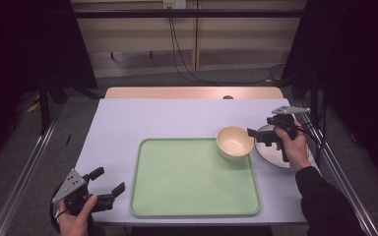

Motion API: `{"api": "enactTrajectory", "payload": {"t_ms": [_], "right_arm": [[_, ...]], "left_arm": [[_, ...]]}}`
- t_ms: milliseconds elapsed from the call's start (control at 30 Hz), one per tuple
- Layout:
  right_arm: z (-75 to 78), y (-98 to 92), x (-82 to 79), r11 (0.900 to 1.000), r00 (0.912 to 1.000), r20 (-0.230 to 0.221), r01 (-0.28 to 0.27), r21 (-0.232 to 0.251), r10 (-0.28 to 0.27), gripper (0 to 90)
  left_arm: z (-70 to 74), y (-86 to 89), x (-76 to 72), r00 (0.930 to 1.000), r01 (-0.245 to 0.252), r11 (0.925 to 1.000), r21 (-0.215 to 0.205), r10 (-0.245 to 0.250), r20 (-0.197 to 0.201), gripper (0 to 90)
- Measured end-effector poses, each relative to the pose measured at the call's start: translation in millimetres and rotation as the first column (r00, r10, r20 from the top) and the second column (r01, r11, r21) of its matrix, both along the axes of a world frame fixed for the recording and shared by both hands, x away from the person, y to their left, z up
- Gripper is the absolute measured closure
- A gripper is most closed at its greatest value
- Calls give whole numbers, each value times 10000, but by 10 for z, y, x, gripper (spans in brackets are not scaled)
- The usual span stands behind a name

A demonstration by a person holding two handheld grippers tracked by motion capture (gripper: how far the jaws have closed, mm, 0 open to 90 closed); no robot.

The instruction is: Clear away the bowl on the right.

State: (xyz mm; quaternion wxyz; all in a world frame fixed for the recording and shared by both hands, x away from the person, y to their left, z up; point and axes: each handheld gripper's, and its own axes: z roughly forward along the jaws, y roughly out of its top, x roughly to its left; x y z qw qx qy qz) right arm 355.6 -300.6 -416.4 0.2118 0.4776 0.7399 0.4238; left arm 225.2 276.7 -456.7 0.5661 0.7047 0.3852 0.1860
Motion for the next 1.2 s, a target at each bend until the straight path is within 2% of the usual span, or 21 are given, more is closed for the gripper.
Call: {"api": "enactTrajectory", "payload": {"t_ms": [33, 100, 133, 333, 500, 767, 1100, 1200], "right_arm": [[0, 0, 0, 10000, 10000, 0, 0, 0, 0, 23], [34, -46, -58, 9980, 9979, -412, -474, 425, 491, 7], [38, -54, -82, 9975, 9976, -446, -514, 478, 536, 8], [31, -127, -207, 9989, 9993, -309, -178, 431, 191, 23], [44, -189, -332, 9995, 10000, 31, 90, 302, -91, 23], [53, -270, -516, 9996, 9996, 223, 154, 256, -160, 32], [62, -379, -724, 9977, 9981, 512, 324, 597, -355, 25], [53, -418, -836, 9966, 9973, 638, 316, 757, -365, 23]], "left_arm": [[0, 0, 0, 10000, 0, 10000, 0, 0, 0, 25], [0, 1, 0, 10000, 5, 10000, 14, -5, 1, 25], [-1, 1, 1, 10000, 8, 10000, 16, -8, 1, 25], [1, 2, -2, 10000, -25, 10000, -3, 25, 44, 25], [2, 7, -2, 10000, -77, 10000, -22, 77, 39, 25], [3, 6, -6, 9999, -126, 9999, -73, 127, 38, 25], [7, 8, -8, 9997, -254, 9997, -29, 254, 71, 25], [9, 9, -10, 9998, -163, 9999, -35, 164, 92, 25]]}}
